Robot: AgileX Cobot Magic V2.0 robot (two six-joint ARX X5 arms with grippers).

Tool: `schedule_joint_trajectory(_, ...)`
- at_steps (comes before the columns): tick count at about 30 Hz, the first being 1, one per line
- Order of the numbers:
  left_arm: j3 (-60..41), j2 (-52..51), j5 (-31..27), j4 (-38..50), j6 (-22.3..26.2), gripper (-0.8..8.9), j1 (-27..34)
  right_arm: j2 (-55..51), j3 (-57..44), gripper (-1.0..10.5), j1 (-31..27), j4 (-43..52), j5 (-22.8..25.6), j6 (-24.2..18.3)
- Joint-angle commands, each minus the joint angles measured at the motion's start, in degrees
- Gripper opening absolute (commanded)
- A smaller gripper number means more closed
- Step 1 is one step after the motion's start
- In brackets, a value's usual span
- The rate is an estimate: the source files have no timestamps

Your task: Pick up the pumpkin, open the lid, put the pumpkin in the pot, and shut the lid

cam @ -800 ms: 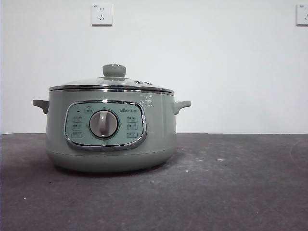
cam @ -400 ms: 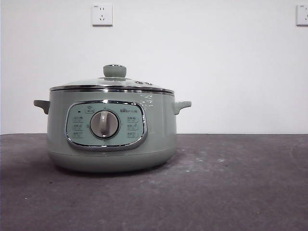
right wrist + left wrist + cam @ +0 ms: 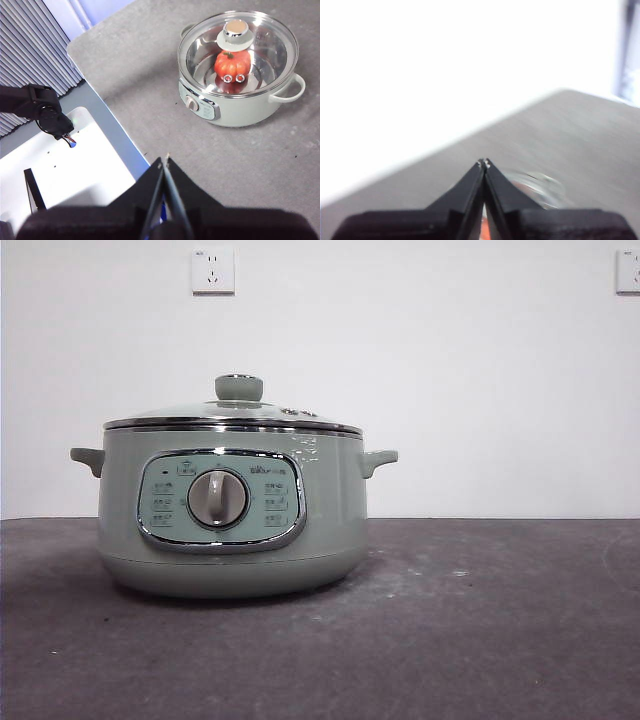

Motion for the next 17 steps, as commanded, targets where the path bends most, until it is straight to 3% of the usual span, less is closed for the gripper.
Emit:
schedule_joint_trajectory(1,-13.4,-6.2,0.0,10.7,-1.6,-0.04,3.8,-0.8,0.0,0.0,0.1,-0.8,0.1,-0.3)
schedule_joint_trajectory(4,-24.7,-13.3,-0.3,18.1,-1.5,-0.04,7.0,-1.8,0.0,0.0,0.1,-0.8,0.1,-0.3)
schedule_joint_trajectory(8,-37.5,-22.0,-4.9,23.6,-1.6,-0.04,9.2,-3.1,0.0,0.0,0.1,-0.8,0.1,-0.3)
schedule_joint_trajectory(17,-56.8,-35.8,-12.9,25.2,-1.8,-0.04,9.8,-5.4,0.0,0.0,0.1,-0.8,0.1,-0.3)
